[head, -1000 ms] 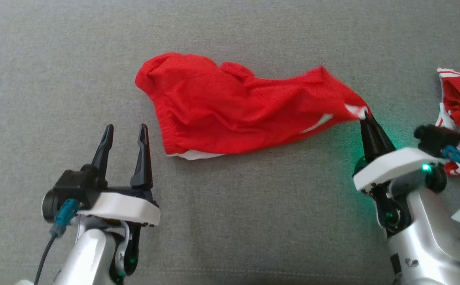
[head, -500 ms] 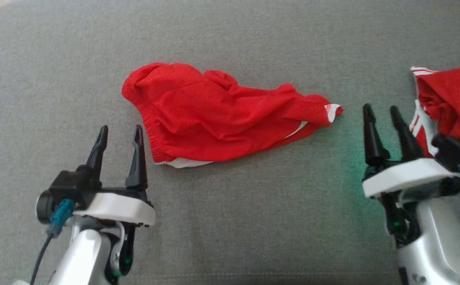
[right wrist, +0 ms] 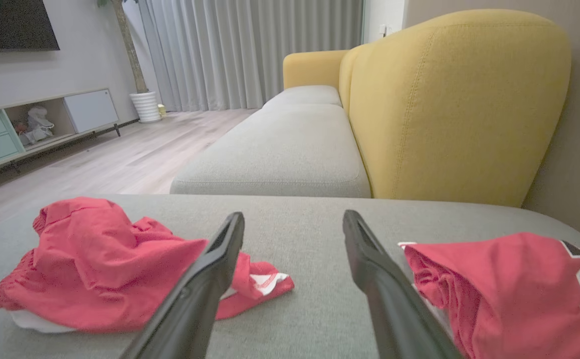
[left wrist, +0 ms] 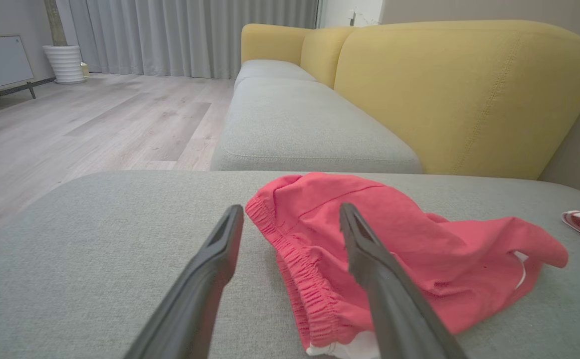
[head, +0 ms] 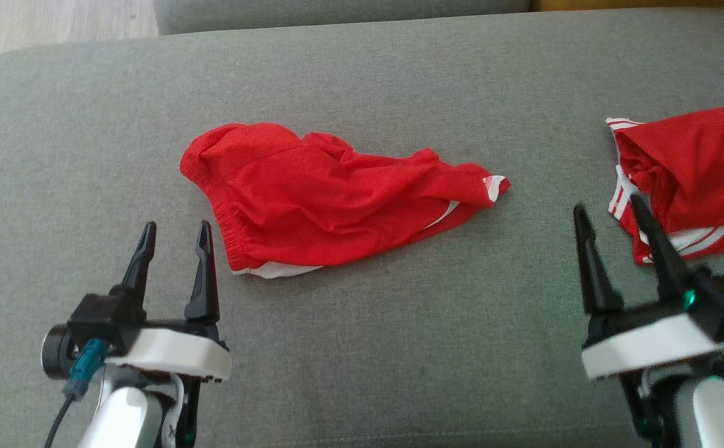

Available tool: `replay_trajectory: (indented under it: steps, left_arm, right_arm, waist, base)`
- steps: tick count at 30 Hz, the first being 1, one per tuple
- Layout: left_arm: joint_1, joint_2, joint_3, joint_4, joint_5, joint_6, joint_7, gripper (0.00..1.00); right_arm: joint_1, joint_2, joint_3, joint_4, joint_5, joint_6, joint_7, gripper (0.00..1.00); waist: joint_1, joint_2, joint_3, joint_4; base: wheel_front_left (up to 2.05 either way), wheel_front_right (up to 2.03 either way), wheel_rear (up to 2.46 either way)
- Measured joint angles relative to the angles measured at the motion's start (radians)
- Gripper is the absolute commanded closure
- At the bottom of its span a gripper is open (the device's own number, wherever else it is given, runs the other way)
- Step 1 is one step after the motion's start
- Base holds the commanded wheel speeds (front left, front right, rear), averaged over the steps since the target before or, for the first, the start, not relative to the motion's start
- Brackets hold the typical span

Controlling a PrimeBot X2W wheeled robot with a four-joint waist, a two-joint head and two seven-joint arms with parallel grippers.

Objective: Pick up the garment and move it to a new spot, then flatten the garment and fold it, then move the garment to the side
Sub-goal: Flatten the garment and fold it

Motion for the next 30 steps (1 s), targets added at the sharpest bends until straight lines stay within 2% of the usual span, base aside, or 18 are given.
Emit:
replay_trajectory:
  steps: [4, 10, 26, 30]
  left_arm:
    - [0.012, 0.003, -0.002, -0.010, 0.000, 0.004, 0.008, 0.00]
    - [0.025, 0.006, -0.003, -0.013, 0.000, 0.012, 0.016, 0.00]
    - [0.026, 0.009, -0.024, -0.024, 0.000, 0.013, 0.024, 0.00]
    - [0.026, 0.011, -0.025, -0.024, 0.000, 0.018, 0.024, 0.00]
  right_arm:
    - [0.062, 0.018, 0.012, -0.031, -0.024, 0.000, 0.011, 0.00]
    - [0.069, 0.023, 0.015, -0.047, -0.023, 0.000, 0.019, 0.00]
    - [0.068, 0.035, 0.028, -0.045, -0.024, 0.000, 0.020, 0.00]
    - [0.062, 0.039, 0.033, -0.007, -0.022, 0.000, 0.029, 0.00]
  waist:
    - [0.0000, 0.0000, -0.006, -0.005]
    - [0.0000, 0.0000, -0.006, -0.007]
    - [0.0000, 0.0000, 0.007, -0.005]
    - [0.0000, 0.0000, 0.014, -0.003]
  base:
    - [0.00, 0.00, 0.00]
    - [0.00, 0.00, 0.00]
    - [0.00, 0.00, 0.00]
    - [0.00, 0.00, 0.00]
